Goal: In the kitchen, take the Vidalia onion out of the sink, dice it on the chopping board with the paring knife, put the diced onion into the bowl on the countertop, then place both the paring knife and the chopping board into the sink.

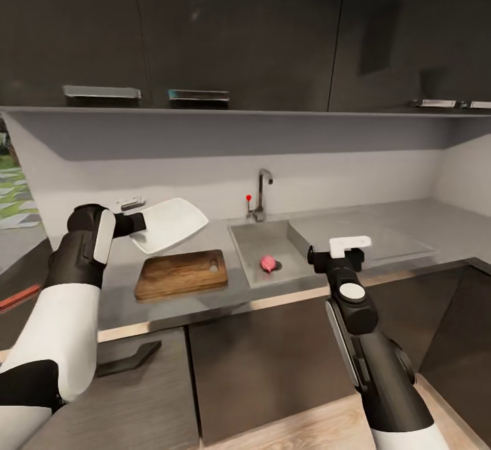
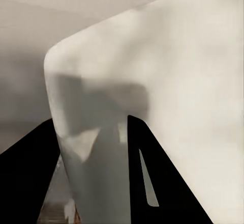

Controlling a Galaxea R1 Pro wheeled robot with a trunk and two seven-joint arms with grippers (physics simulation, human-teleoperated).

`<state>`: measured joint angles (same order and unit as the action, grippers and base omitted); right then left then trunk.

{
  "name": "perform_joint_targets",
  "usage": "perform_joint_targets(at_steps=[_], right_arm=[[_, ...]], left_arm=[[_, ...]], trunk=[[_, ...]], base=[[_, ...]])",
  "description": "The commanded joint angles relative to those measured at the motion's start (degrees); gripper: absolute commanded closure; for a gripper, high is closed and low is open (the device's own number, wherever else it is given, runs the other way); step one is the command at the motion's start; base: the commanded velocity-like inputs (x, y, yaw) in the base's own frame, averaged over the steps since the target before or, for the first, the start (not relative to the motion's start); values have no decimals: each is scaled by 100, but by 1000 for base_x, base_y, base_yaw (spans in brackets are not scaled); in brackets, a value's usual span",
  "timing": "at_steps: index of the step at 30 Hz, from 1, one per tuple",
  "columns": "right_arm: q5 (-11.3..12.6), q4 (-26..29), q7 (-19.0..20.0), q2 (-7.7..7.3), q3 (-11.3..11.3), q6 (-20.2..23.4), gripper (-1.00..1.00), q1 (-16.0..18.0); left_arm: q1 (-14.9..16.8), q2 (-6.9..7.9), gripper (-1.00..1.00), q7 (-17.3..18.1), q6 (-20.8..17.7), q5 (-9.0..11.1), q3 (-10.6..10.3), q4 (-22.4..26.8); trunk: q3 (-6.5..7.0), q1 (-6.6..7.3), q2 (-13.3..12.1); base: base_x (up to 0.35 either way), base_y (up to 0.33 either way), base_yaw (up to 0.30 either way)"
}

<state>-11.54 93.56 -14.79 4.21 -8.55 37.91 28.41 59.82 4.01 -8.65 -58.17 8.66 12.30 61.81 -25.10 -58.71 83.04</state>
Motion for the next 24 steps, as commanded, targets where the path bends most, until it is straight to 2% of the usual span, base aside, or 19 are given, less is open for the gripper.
perform_joint_targets(at_steps=[1,5,12,19,24], right_arm=[[-24,4,-15,1,-8,41,-100,6],[-24,4,-15,1,-7,41,-100,6],[-16,4,-15,7,-15,41,-100,6],[-15,4,-15,10,-16,41,-100,6],[-15,4,-15,10,-16,41,-100,6]], left_arm=[[3,3,100,-49,-19,69,0,-9],[3,1,100,-49,-19,71,0,-38],[3,3,100,-49,-19,72,0,-46],[3,3,100,-49,-19,67,0,-46],[3,24,100,-49,-19,66,2,-51]], trunk=[[-7,-2,4],[-7,-2,4],[-7,-2,4],[-7,-2,4],[-7,-2,4]], base=[[160,253,1],[22,275,0],[-160,258,26],[-186,253,235],[-61,254,274]])
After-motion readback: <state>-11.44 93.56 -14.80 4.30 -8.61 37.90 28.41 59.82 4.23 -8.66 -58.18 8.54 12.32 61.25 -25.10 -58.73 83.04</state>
